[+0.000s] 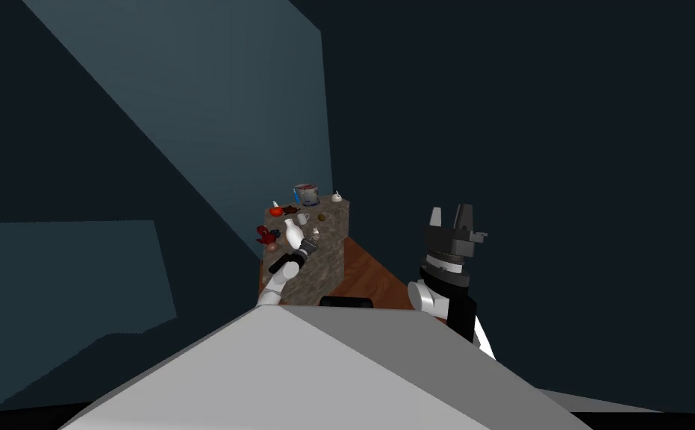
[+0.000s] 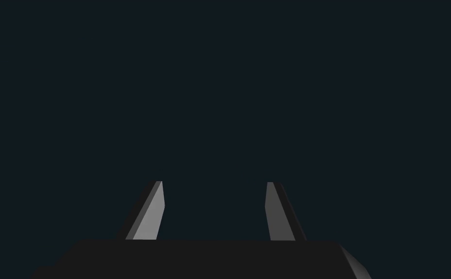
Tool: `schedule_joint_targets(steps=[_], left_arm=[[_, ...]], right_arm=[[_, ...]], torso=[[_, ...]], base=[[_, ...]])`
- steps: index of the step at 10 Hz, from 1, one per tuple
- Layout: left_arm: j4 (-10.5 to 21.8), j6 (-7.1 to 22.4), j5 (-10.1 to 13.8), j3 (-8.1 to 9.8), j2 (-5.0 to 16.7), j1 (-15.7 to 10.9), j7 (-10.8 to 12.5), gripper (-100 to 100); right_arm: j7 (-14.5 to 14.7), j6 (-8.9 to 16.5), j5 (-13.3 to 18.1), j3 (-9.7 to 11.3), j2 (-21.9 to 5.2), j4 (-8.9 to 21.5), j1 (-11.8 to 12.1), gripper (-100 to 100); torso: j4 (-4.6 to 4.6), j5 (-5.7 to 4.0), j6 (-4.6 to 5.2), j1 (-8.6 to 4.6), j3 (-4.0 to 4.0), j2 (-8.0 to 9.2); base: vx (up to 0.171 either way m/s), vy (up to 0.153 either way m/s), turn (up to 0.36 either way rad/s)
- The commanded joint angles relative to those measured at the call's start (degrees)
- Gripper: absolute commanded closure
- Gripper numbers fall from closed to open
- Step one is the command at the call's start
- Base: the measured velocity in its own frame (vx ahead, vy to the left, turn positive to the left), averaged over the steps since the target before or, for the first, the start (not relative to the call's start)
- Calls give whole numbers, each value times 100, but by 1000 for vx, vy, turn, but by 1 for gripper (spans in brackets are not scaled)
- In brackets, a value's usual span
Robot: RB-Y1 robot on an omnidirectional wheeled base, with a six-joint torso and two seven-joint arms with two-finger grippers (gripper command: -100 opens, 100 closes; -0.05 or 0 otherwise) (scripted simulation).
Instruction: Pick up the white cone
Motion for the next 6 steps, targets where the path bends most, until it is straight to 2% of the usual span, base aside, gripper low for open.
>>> schedule_joint_targets(steps=[1, 2, 3, 4, 5, 6], left_arm=[[-286, 73, -286, 71, -39, 286, 286, 100], [-437, 73, -407, 71, -39, 289, 445, 100], [-487, 73, -407, 71, -39, 289, 472, 100], [-720, -67, -667, 170, 122, 560, 719, 100], [-849, -67, -766, 170, 122, 694, 874, 100], [-1011, -67, -923, 170, 122, 872, 1039, 100]], right_arm=[[0, 0, 0, 0, 0, 0, 0, 0], [0, 0, 0, -1, 0, -1, 2, 0], [0, 0, 0, -1, 1, -1, 2, 0], [0, 0, 0, -1, 1, 0, 2, 0], [0, 0, 0, 0, 0, 0, 0, 0], [0, 0, 0, 0, 0, 0, 1, 0]], torso=[[0, 0, 0, 0, 0, 0], [-2, -4, -18, 0, 0, 2], [2, -7, -19, -5, 3, 4], [3, -7, -15, -11, 5, 6], [3, -5, -8, -3, 3, 2], [2, -3, -6, -2, 2, 1]], base=[[8, 24, -141], [1, 7, 96], [-1, -2, 38], [13, 5, -345], [12, 23, -398], [5, 21, -130]])
